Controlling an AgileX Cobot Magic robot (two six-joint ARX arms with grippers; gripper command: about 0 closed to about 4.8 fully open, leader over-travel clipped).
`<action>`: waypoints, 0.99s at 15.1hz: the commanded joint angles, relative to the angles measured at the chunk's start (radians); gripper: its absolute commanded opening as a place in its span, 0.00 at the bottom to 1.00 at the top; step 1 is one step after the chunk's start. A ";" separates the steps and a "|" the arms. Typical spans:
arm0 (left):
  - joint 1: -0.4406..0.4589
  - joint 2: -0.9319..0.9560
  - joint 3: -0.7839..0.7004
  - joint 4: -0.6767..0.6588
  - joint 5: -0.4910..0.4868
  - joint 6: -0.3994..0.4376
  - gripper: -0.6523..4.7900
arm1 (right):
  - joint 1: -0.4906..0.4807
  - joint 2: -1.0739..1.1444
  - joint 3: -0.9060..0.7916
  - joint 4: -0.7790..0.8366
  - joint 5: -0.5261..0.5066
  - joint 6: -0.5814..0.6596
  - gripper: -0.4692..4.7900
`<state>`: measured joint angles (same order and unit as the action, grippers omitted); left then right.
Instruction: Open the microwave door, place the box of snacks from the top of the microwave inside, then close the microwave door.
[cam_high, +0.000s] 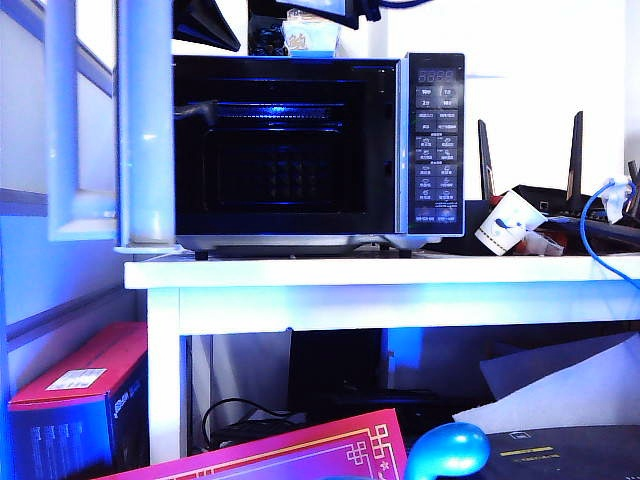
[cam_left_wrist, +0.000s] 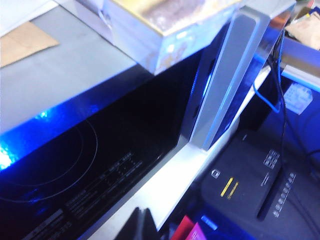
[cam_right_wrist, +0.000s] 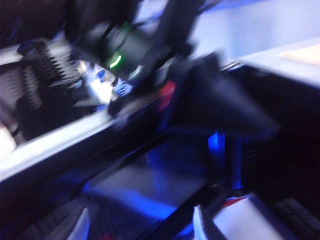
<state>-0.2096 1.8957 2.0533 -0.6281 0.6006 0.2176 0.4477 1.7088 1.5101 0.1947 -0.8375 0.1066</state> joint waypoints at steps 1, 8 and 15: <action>0.002 -0.003 0.001 -0.109 -0.041 0.090 0.11 | 0.003 -0.005 0.041 0.125 0.170 0.013 0.61; 0.002 -0.003 0.001 -0.119 -0.039 0.097 0.11 | 0.103 0.000 0.042 0.354 0.761 -0.125 0.68; 0.002 -0.003 0.001 -0.119 -0.040 0.098 0.11 | 0.172 0.091 0.142 0.394 1.033 -0.178 1.00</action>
<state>-0.2077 1.8874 2.0586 -0.7193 0.5526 0.3248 0.6144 1.7901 1.6161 0.5846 0.1562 -0.0753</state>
